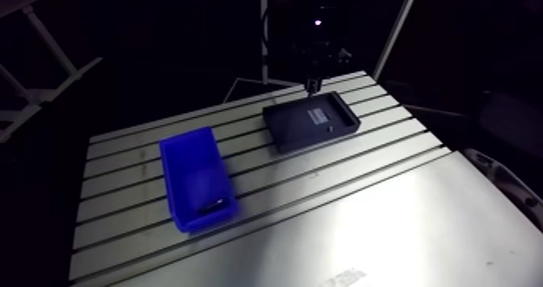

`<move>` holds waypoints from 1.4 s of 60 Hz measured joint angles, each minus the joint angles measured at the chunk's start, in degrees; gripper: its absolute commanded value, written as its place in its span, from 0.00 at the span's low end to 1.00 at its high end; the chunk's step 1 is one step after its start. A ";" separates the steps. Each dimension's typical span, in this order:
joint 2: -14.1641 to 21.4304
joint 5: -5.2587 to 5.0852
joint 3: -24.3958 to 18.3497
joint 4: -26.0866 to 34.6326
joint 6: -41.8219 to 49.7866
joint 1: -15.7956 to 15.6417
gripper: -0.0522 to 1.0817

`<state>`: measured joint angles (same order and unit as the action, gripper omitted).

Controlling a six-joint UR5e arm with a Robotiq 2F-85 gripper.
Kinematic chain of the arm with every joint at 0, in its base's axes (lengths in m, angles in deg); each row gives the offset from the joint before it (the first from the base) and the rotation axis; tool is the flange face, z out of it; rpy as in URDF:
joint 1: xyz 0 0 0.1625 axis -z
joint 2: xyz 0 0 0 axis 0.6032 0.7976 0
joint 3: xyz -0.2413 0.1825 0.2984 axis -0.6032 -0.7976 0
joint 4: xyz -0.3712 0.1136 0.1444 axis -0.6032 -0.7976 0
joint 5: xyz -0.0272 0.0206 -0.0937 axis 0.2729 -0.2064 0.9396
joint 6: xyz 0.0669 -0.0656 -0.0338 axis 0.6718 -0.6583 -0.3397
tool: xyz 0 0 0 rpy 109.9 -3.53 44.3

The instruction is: Pick up the M10 bolt from the tray and put it into the blue bin.

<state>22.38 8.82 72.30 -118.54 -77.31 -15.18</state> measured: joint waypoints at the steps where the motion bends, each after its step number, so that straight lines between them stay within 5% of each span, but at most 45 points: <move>1: 0.23 -0.04 -0.13 0.33 -0.32 -0.10 0.99; 22: 4.65 -2.04 -2.67 7.17 -13.06 -2.84 0.99; 54: 10.87 -3.07 -2.76 10.63 -43.30 -10.10 0.96; 84: 14.49 -6.18 -2.68 18.06 -77.98 -17.66 0.95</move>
<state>36.87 2.64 69.62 -100.48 -155.28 -32.84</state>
